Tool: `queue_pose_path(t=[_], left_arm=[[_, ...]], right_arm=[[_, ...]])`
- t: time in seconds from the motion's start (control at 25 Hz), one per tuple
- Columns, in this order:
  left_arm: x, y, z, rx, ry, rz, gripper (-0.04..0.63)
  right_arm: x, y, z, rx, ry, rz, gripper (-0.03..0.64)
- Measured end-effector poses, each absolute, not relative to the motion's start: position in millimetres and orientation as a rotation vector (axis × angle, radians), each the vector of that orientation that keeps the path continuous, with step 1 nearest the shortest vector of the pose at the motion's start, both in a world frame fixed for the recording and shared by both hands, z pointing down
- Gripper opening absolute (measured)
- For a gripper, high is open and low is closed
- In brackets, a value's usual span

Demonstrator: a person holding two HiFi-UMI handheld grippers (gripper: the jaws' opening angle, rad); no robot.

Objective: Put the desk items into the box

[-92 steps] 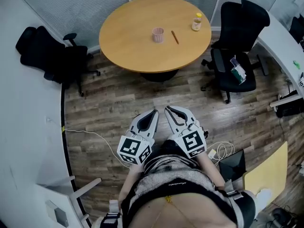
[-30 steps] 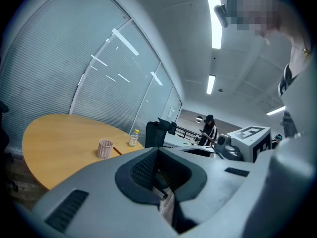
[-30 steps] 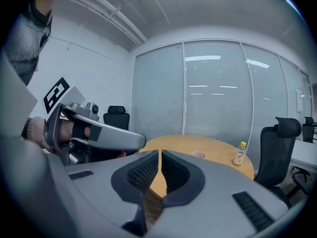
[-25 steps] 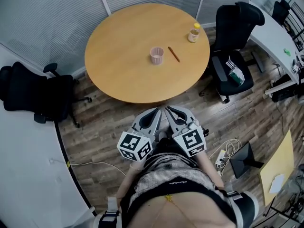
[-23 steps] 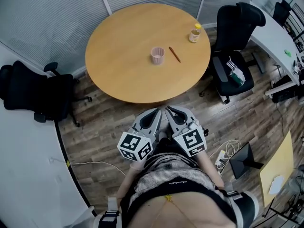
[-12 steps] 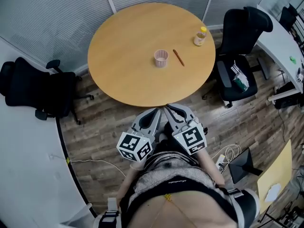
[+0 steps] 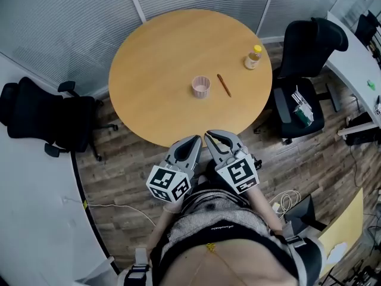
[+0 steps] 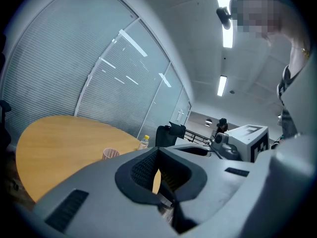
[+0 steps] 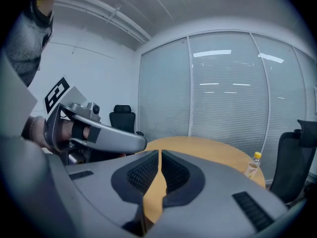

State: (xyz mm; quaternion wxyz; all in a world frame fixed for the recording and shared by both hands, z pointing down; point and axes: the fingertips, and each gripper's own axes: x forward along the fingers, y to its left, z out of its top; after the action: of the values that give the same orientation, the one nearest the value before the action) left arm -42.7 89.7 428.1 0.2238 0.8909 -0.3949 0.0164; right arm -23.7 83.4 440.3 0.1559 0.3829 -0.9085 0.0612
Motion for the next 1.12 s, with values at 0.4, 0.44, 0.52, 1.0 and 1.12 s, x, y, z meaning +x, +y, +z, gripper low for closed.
queue_pose_path(t=[0.4, 0.44, 0.52, 1.0, 1.12], left_arm=[[-13.8, 46.9, 429.5, 2.441, -1.120, 0.050, 0.018], [-11.4, 43.6, 429.6, 2.439, -1.126, 0.050, 0.018], [-8.1, 37.1, 429.8, 2.432, -1.142, 0.052, 0.018], [9.7, 6.1, 428.2, 2.374, -1.265, 0.000, 0.018], [9.3, 3.2, 429.6, 2.357, -1.290, -0.022, 0.018]], right_arm=[[7.5, 38.2, 443.3, 1.067, -2.616, 0.185, 0.032], [10.0, 34.6, 443.4, 1.061, -2.620, 0.184, 0.032], [13.5, 27.7, 443.4, 1.046, -2.629, 0.182, 0.032], [28.3, -2.9, 447.4, 0.897, -2.679, 0.137, 0.032], [29.1, -8.4, 448.3, 0.873, -2.688, 0.130, 0.032]])
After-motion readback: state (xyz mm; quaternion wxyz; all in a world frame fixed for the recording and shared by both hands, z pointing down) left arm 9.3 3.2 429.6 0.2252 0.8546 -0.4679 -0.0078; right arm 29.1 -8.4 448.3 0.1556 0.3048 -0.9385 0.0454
